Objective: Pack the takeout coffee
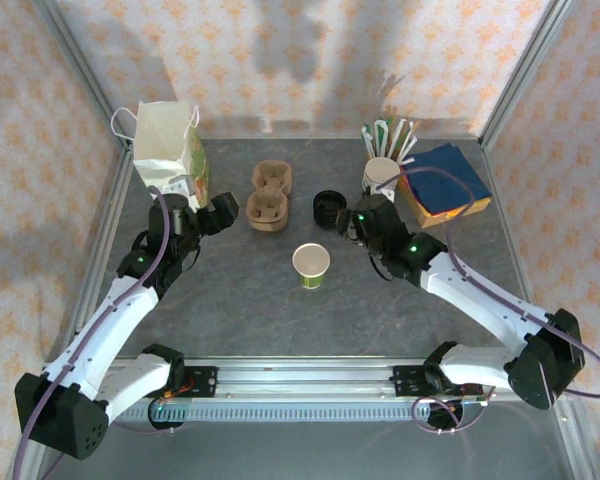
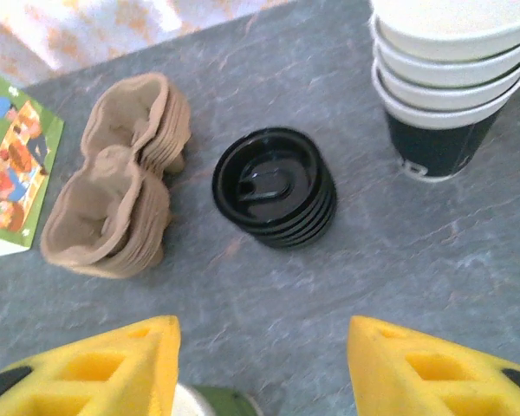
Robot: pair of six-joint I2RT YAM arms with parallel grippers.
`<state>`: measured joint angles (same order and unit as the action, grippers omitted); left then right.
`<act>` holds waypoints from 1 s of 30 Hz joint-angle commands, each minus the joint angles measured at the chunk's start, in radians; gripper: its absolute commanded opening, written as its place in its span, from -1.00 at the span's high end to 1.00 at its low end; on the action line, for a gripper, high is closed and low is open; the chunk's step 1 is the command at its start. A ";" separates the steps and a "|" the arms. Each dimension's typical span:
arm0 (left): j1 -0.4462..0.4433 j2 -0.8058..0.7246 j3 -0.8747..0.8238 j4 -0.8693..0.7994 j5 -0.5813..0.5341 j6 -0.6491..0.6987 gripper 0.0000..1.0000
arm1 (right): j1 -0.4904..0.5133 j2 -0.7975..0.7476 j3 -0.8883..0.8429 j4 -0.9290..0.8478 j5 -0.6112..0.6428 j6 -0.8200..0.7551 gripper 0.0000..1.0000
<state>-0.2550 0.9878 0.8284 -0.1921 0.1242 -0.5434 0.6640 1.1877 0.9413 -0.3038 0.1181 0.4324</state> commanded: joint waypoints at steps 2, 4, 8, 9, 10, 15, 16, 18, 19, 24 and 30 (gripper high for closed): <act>-0.053 0.066 0.075 0.024 0.029 -0.033 -0.90 | -0.052 -0.060 -0.097 0.174 0.068 -0.067 -0.10; -0.092 0.114 0.112 0.033 0.019 -0.037 -0.89 | -0.083 -0.075 -0.147 0.250 0.069 -0.078 -0.10; -0.183 0.250 0.214 0.047 -0.020 -0.036 -0.89 | -0.145 -0.083 -0.243 0.386 0.050 -0.090 -0.12; -0.202 0.291 0.247 0.046 -0.027 -0.034 -0.87 | -0.154 -0.077 -0.260 0.408 0.043 -0.098 -0.12; -0.215 0.328 0.277 0.044 -0.031 -0.032 -0.86 | -0.160 -0.072 -0.274 0.423 0.040 -0.105 -0.12; -0.274 0.548 0.474 0.003 -0.030 -0.019 -0.79 | -0.168 -0.037 -0.370 0.534 0.019 -0.089 -0.12; -0.282 0.588 0.509 -0.011 -0.030 -0.015 -0.79 | -0.169 -0.029 -0.384 0.545 0.022 -0.083 -0.12; -0.295 0.681 0.592 -0.039 -0.025 -0.012 -0.77 | -0.170 -0.011 -0.404 0.557 0.023 -0.077 -0.12; -0.299 0.719 0.627 -0.051 -0.019 -0.012 -0.74 | -0.169 -0.011 -0.411 0.565 0.023 -0.074 -0.12; -0.309 0.904 0.762 -0.117 -0.012 -0.023 -0.60 | -0.170 0.050 -0.403 0.578 0.058 -0.077 -0.12; -0.311 1.031 0.799 -0.130 -0.009 -0.036 -0.46 | -0.170 0.083 -0.398 0.584 0.054 -0.063 -0.12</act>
<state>-0.5625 1.9949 1.5955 -0.2676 0.1200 -0.5758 0.4980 1.2556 0.5228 0.2440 0.1432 0.3576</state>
